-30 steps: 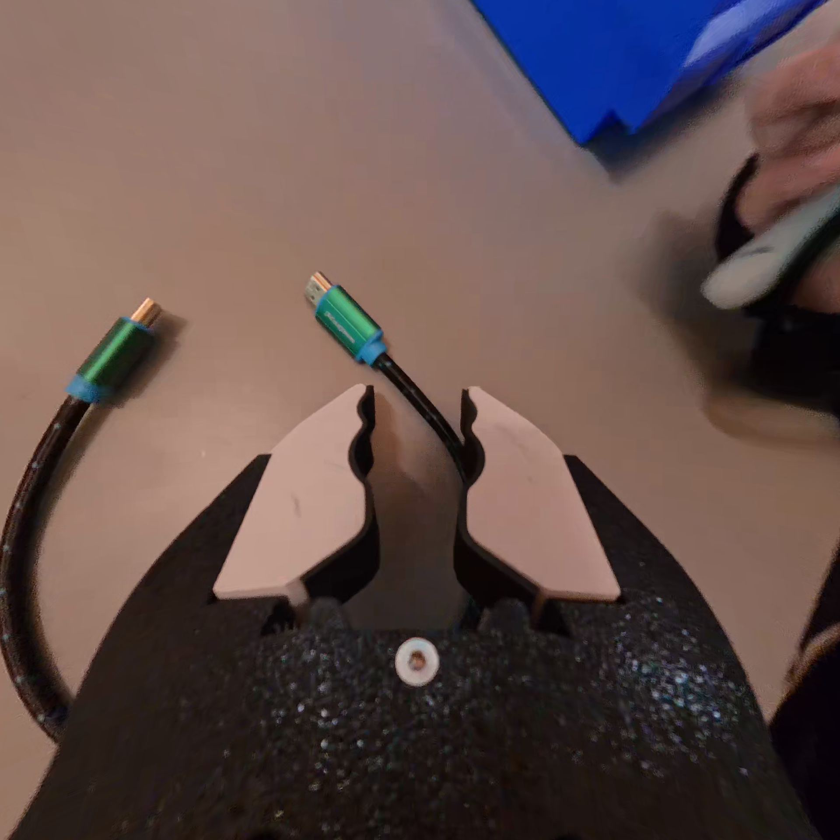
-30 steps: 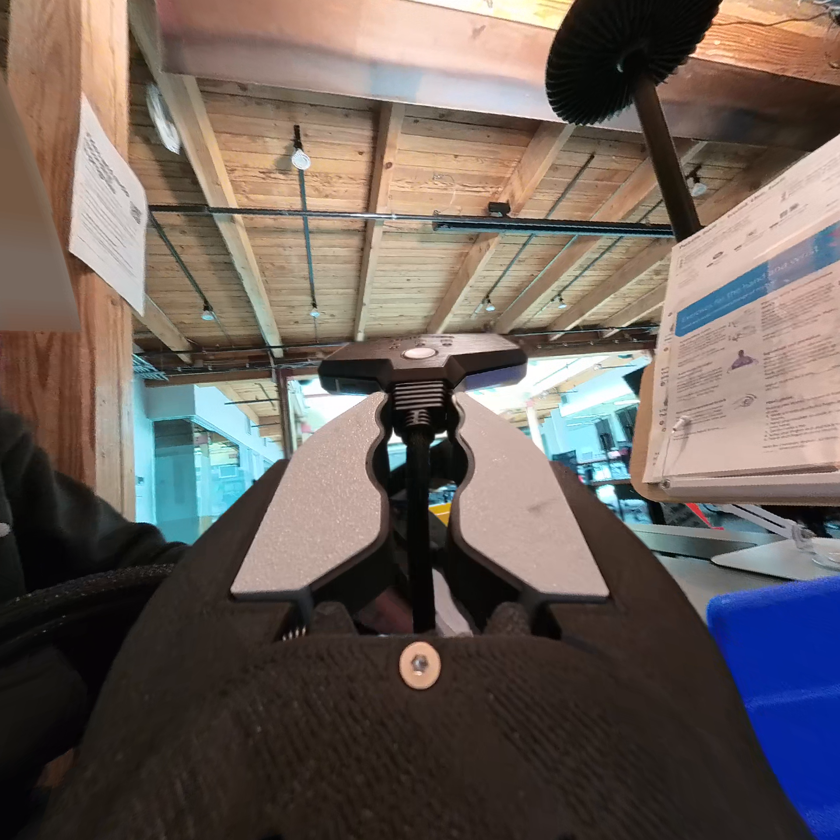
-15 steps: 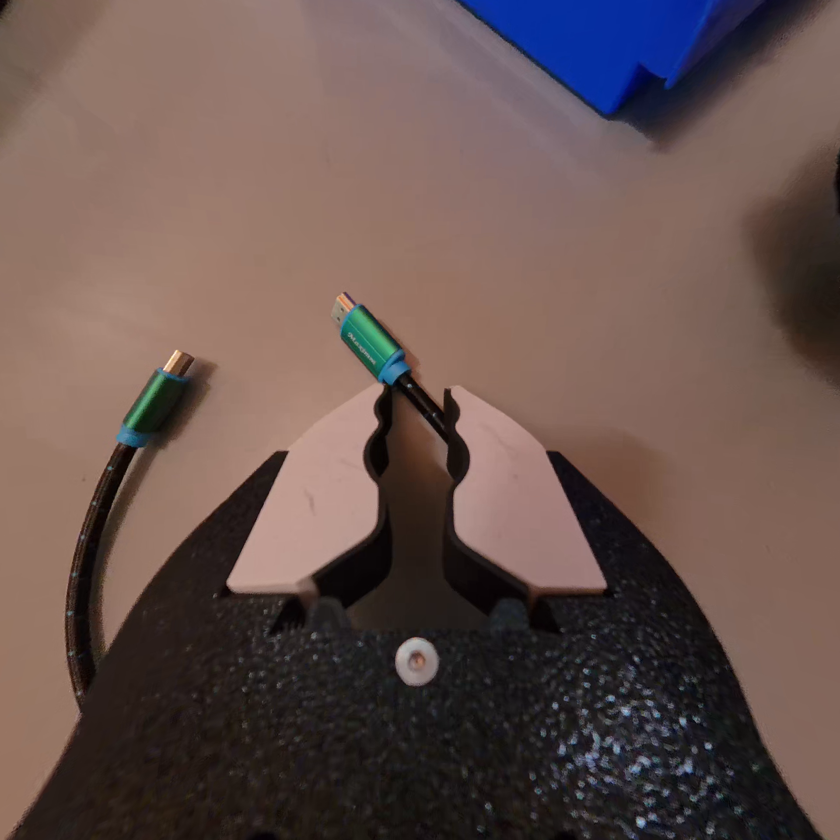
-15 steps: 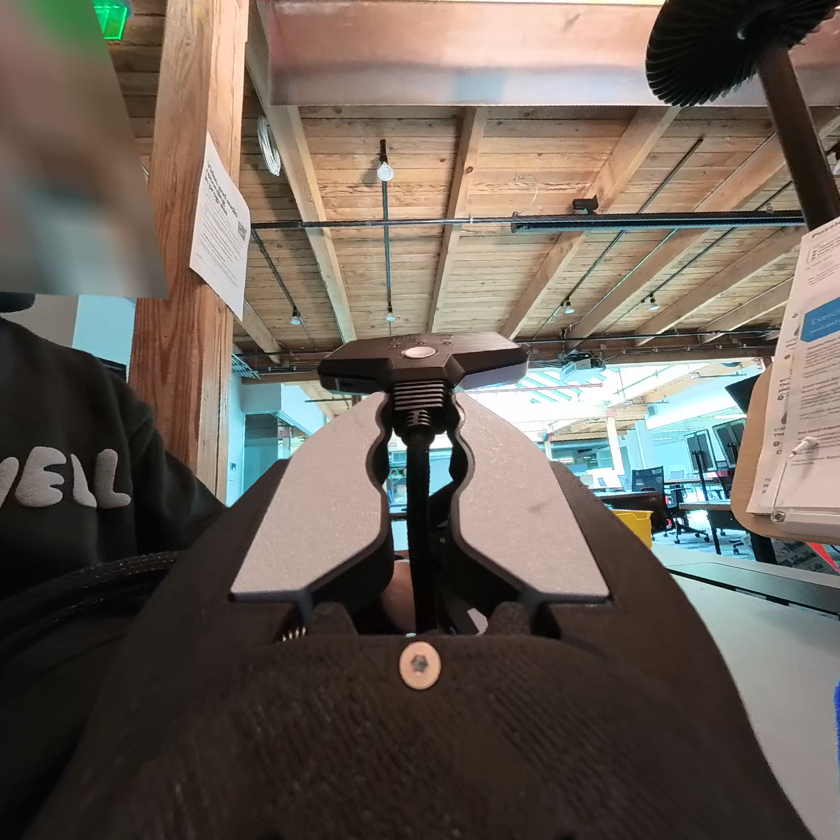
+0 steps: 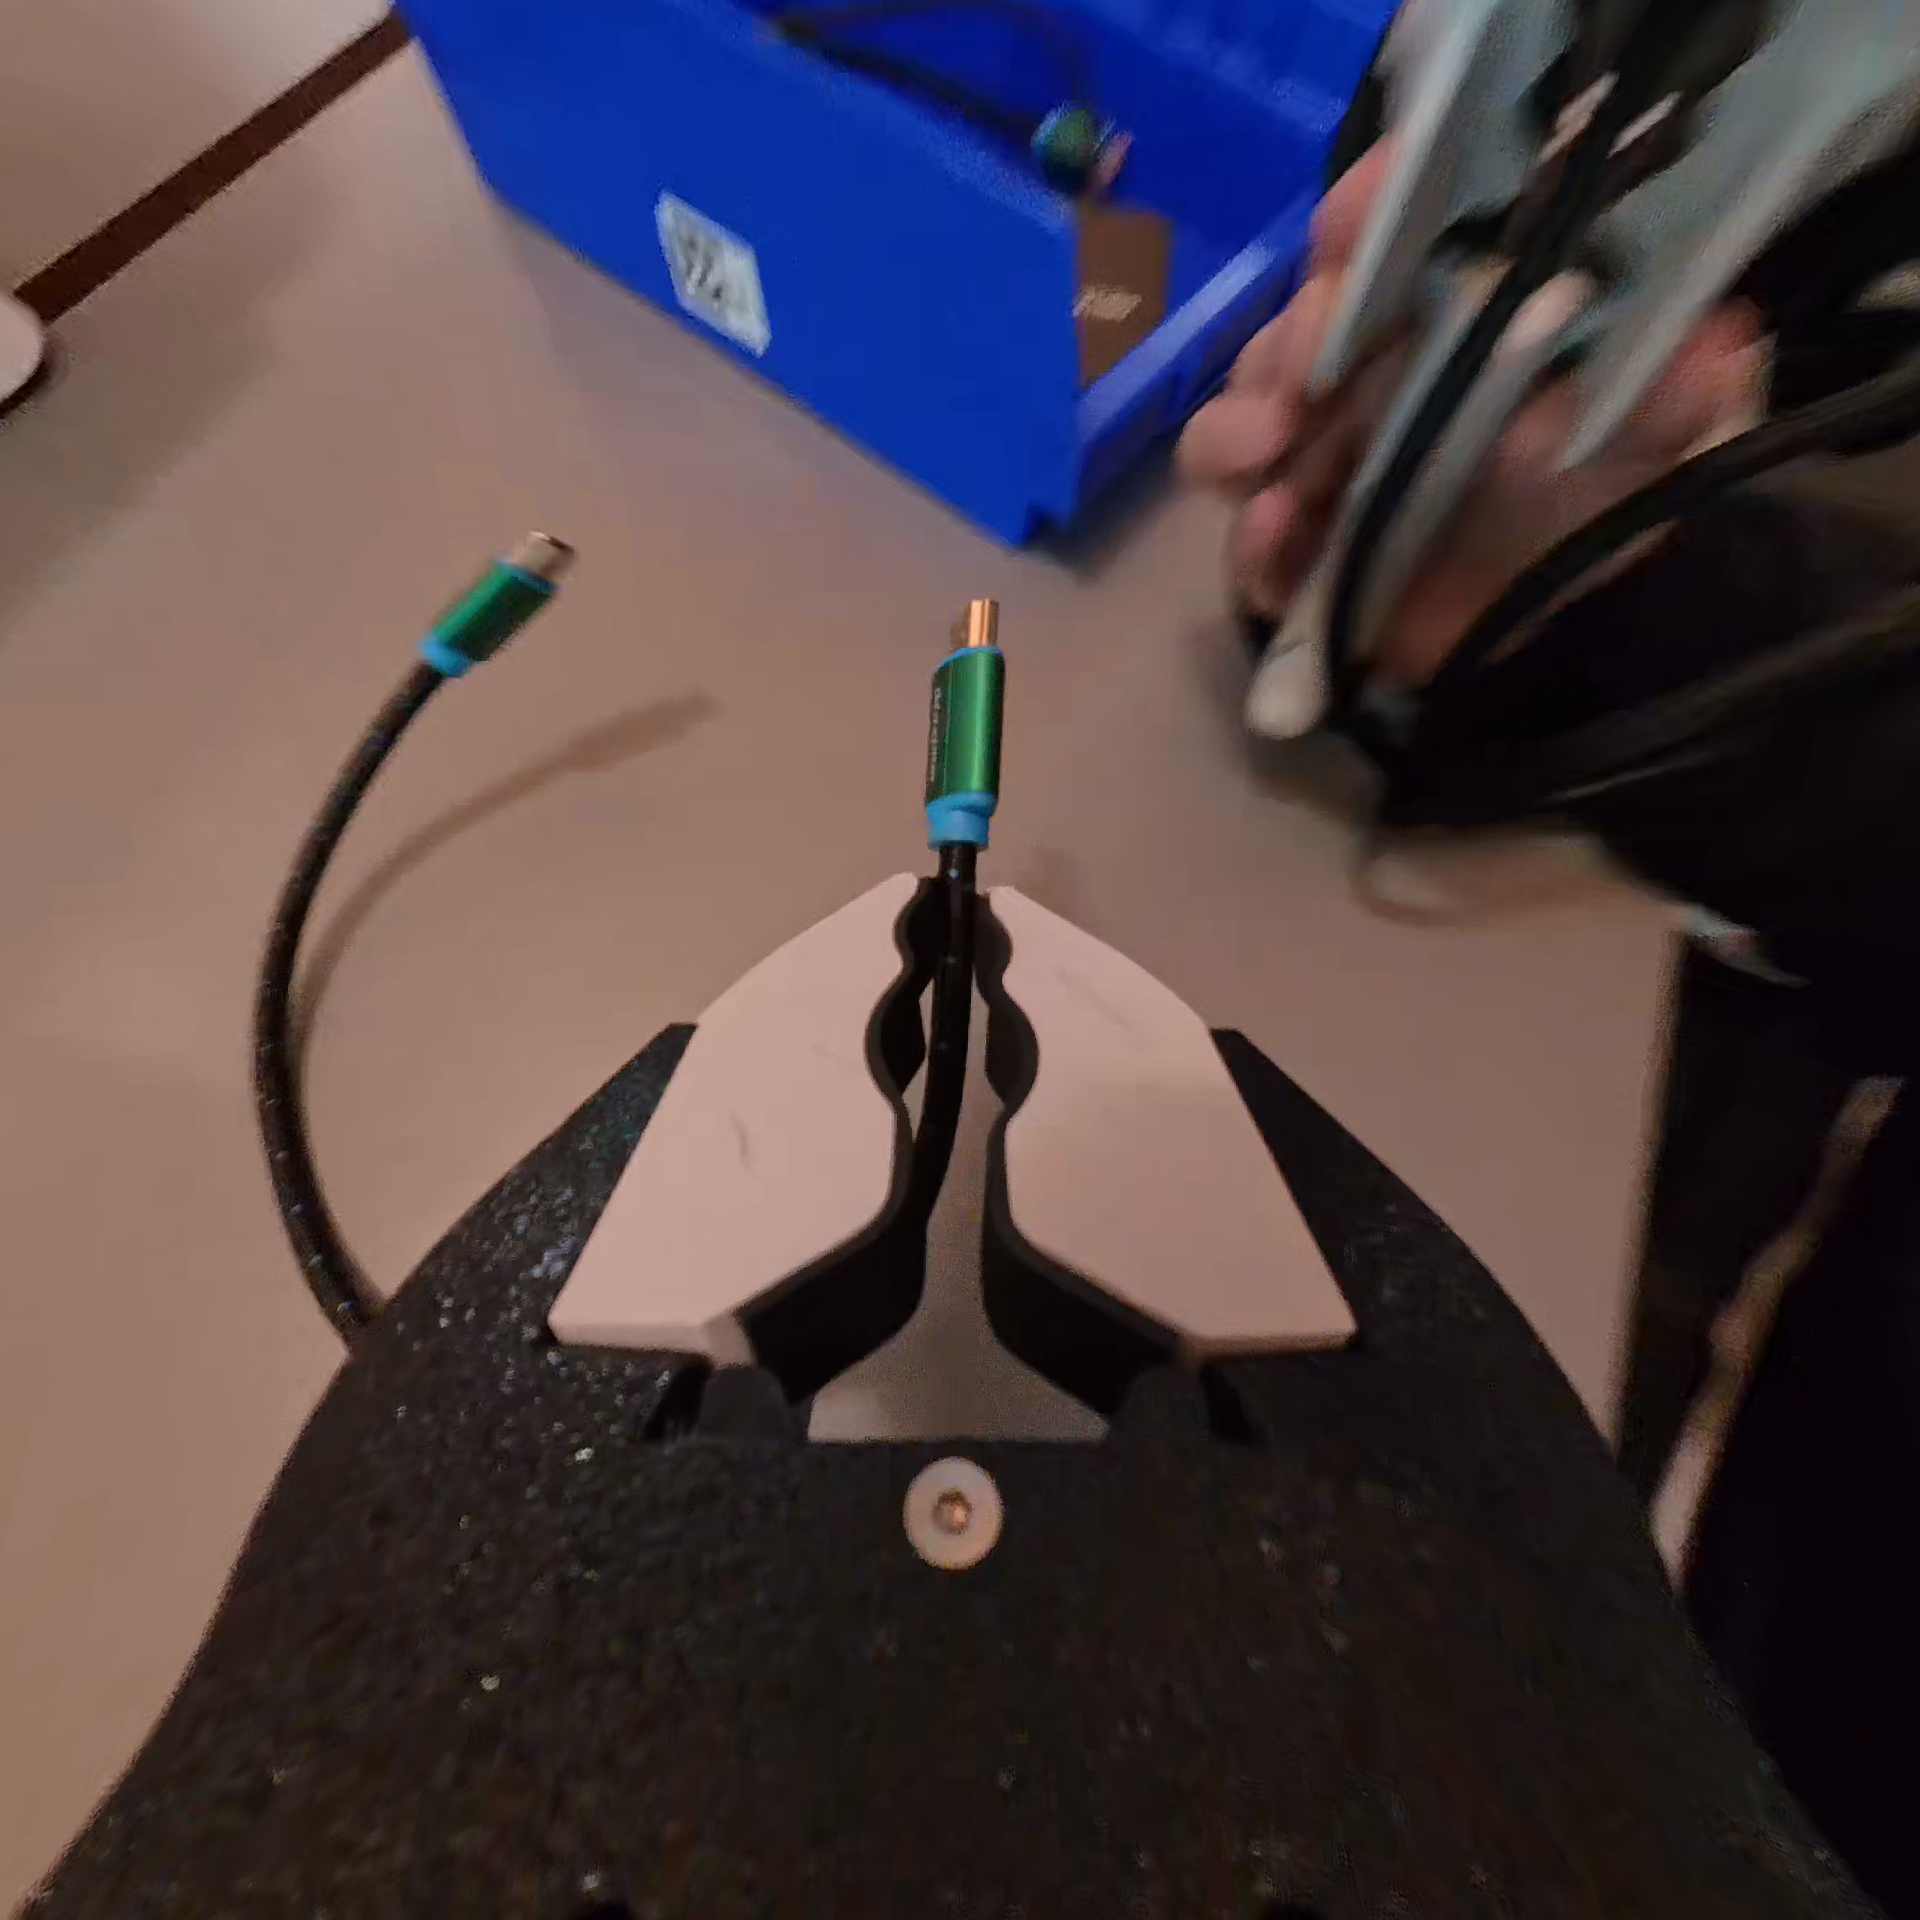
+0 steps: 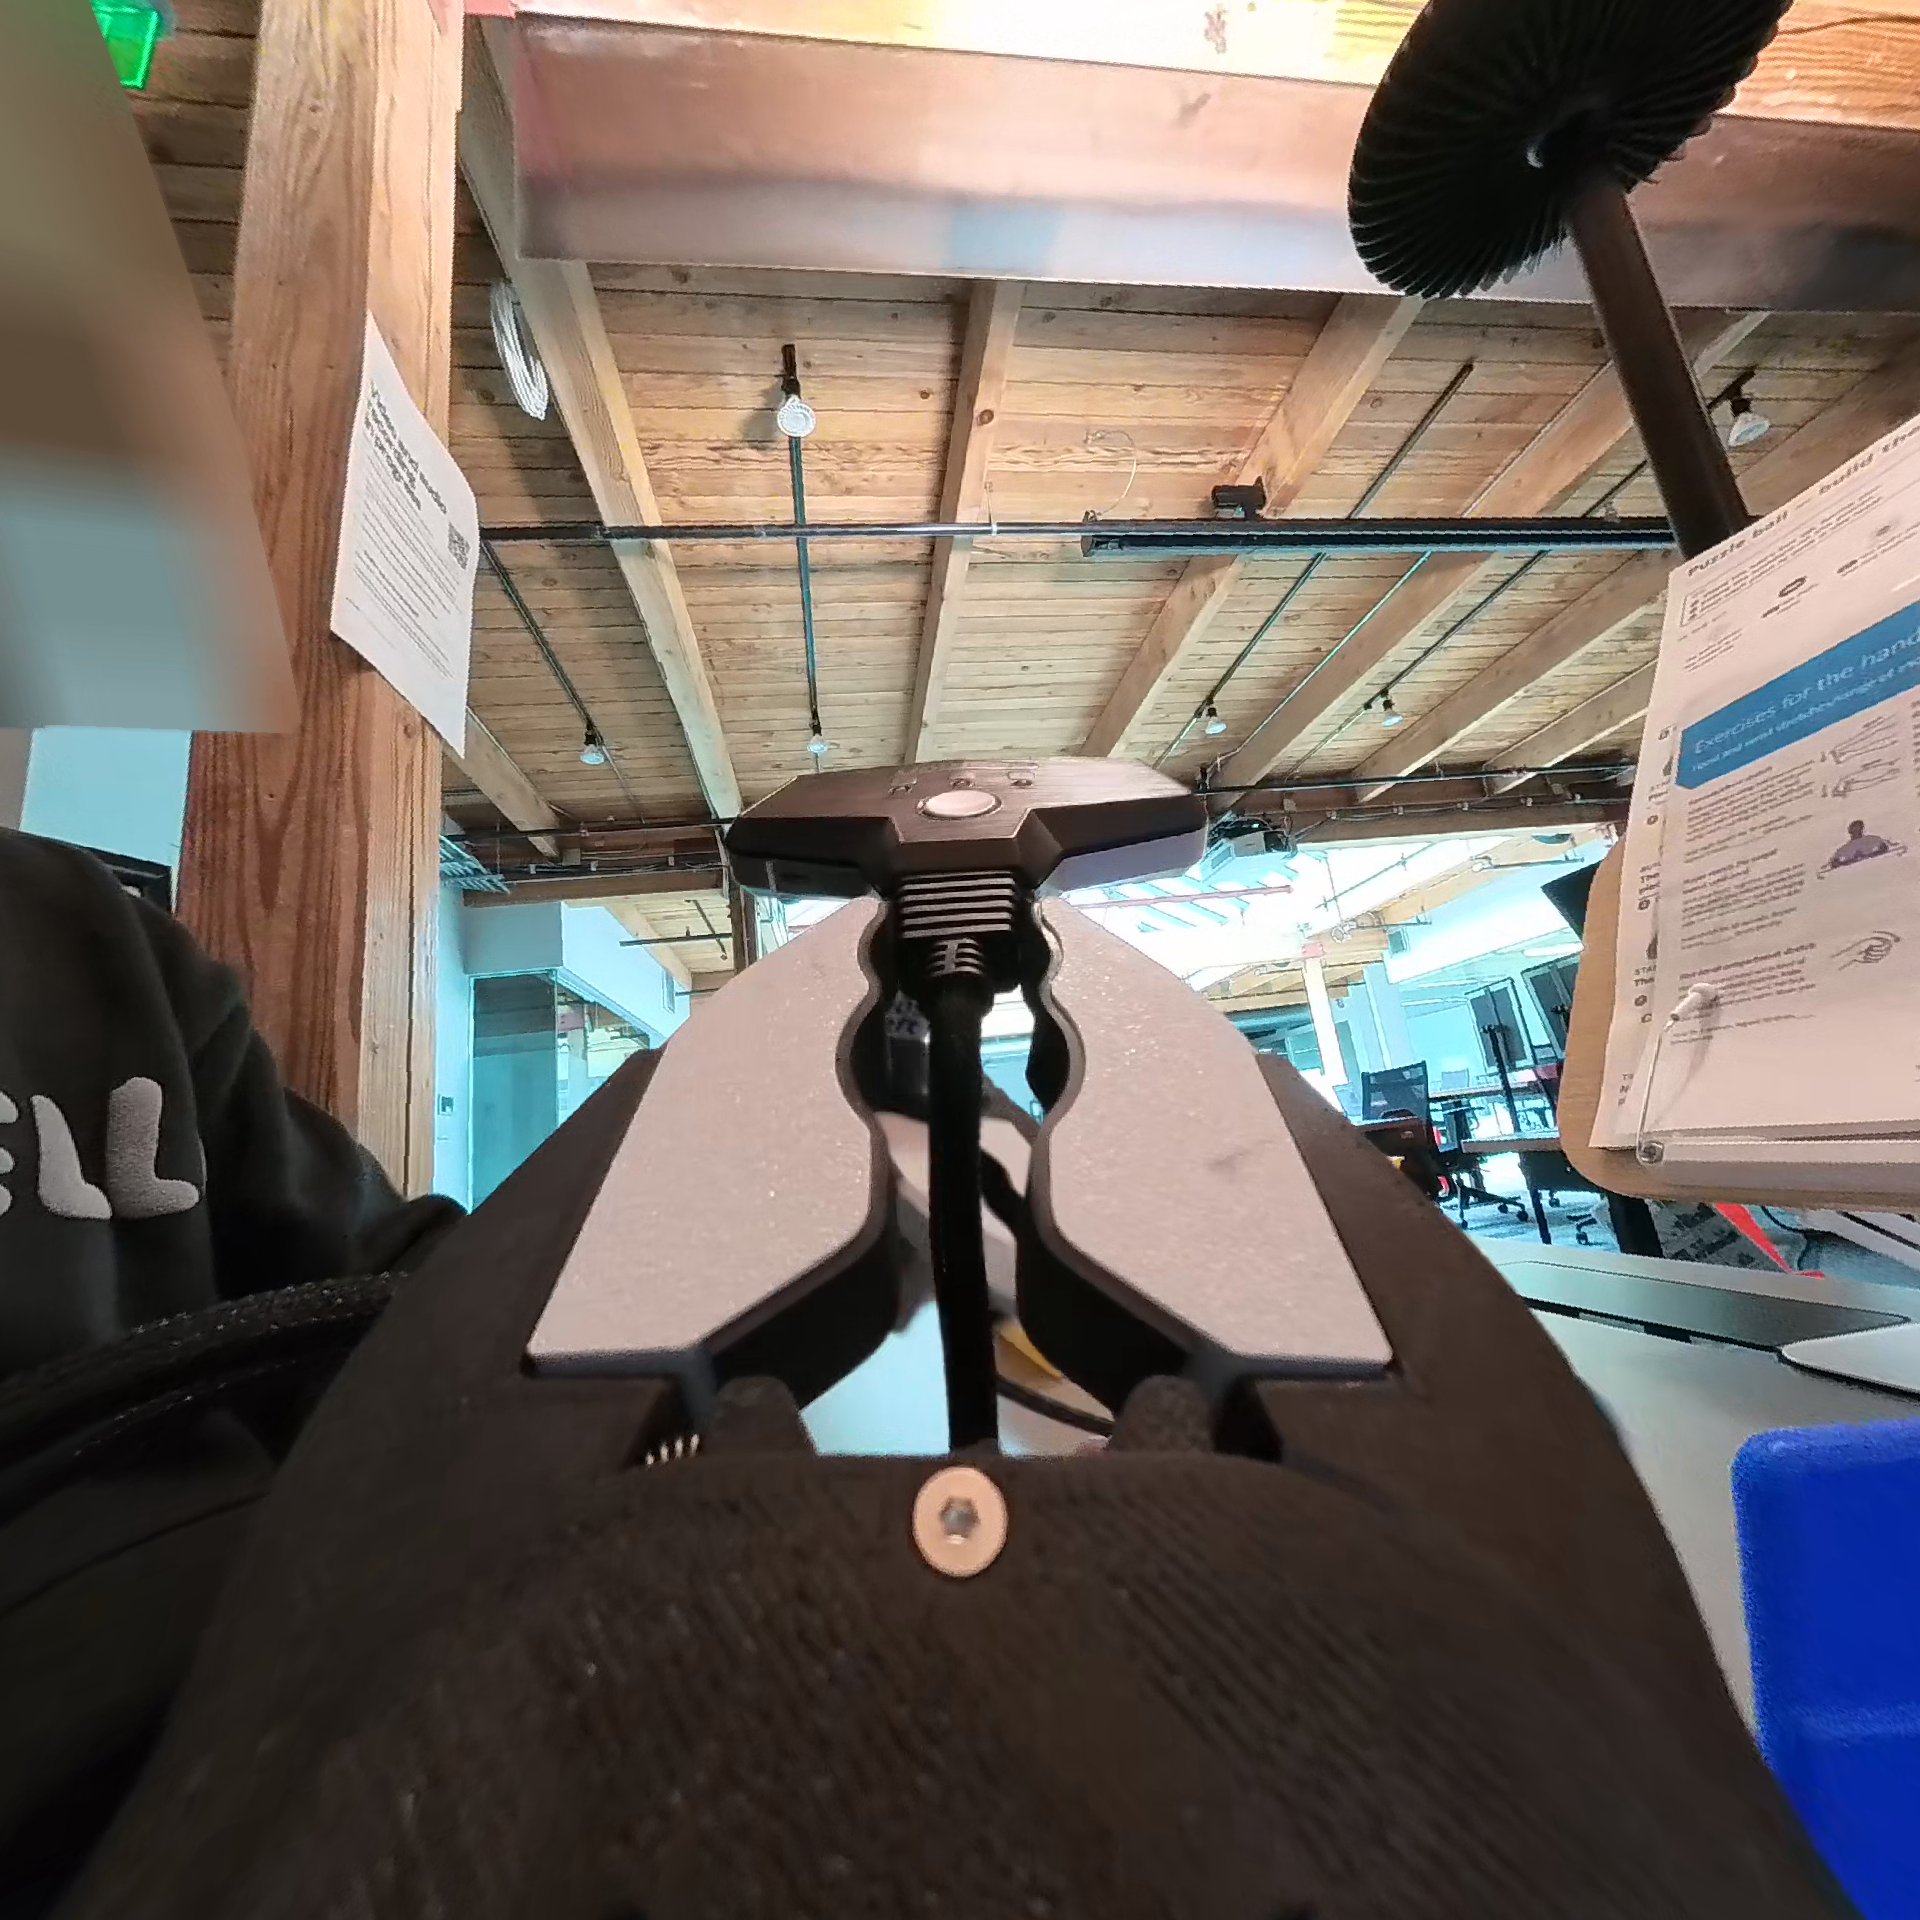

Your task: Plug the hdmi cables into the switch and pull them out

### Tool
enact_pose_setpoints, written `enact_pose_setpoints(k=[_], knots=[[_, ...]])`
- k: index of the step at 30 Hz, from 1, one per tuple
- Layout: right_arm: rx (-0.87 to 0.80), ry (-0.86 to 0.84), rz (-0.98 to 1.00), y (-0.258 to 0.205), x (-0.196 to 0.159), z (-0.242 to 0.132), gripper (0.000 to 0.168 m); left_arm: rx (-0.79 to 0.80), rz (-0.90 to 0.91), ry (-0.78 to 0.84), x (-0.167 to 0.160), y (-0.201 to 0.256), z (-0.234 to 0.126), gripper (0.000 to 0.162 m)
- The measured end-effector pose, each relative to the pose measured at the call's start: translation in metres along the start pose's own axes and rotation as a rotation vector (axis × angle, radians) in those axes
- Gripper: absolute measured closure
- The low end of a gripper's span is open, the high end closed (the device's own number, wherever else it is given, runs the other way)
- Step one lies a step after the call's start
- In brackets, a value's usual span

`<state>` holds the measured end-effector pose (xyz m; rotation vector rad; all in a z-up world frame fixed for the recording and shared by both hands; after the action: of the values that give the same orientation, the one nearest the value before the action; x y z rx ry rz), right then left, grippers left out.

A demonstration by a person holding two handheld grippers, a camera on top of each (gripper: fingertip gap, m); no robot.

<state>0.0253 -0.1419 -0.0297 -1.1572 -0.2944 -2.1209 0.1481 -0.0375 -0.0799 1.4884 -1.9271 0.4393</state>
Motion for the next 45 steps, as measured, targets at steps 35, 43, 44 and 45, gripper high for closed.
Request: enact_pose_setpoints(k=[35, 43, 44, 45], knots=[[-0.088, -0.175, -0.195, -0.006, -0.017, 0.014, 0.146, 0.146, 0.443, -0.66, 0.031, -0.014, -0.108, 0.156], [-0.16, -0.147, -0.164, 0.004, -0.014, 0.007, 0.146, 0.31, 0.465, -0.453, 0.041, -0.049, -0.071, 0.156], [-0.172, -0.15, -0.164, 0.006, -0.014, 0.006, 0.146, 0.338, 0.483, -0.438, 0.042, -0.052, -0.069, 0.156], [-0.179, -0.151, -0.166, 0.007, -0.013, 0.006, 0.146, 0.351, 0.484, -0.428, 0.042, -0.052, -0.067, 0.156]])
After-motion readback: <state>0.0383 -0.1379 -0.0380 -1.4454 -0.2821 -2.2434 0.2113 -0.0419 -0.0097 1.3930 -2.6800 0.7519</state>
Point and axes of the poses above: each gripper's, where its closed fingertips meet, z out along the fingers, x out of its top, y = z × x across the jaws, the point moved 4 cm from there along -z, back along the fingers, and after that the axes turned 11 degrees about -y, right-handed, at the moved point
